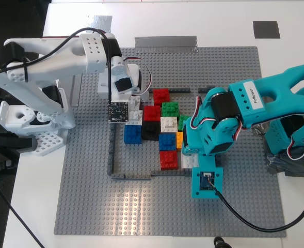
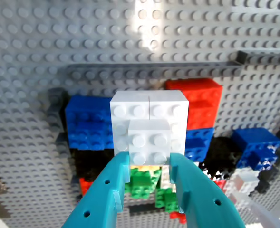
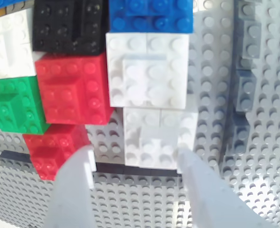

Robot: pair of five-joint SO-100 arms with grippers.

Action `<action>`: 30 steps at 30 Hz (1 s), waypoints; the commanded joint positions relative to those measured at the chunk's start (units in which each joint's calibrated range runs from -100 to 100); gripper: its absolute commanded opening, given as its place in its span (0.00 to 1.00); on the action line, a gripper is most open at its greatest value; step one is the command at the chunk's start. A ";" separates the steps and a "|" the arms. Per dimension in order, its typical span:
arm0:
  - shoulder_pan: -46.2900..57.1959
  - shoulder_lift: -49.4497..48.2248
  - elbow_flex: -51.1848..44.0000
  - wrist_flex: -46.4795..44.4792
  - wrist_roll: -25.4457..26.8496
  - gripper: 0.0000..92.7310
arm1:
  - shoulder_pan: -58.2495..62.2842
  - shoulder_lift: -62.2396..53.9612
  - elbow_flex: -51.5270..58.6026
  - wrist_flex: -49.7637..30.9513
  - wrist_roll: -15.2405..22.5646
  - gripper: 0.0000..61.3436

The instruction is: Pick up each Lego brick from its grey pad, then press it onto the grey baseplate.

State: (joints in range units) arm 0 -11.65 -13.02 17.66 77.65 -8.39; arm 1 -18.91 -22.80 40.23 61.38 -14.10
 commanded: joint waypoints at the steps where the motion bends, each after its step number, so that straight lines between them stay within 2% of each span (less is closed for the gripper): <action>1: -0.35 -0.12 -4.34 1.60 -0.18 0.00 | 0.66 -3.21 -0.64 -0.85 0.59 0.37; 15: 0.16 0.83 -4.25 1.03 -0.18 0.00 | 0.08 -6.90 -2.53 3.47 1.03 0.37; 17: 0.23 0.83 -4.25 0.54 -0.18 0.00 | 0.01 -7.50 -4.16 5.01 1.33 0.32; 21: 0.23 0.91 -4.16 0.38 -0.18 0.00 | 0.01 -8.36 -7.50 8.92 2.20 0.02; 30: 0.81 0.91 -0.82 -1.82 -0.18 0.00 | -1.66 -13.68 -14.90 17.46 2.79 0.00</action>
State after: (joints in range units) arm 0 -11.73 -11.83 16.78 76.52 -8.39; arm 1 -18.91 -31.43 32.69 74.82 -11.95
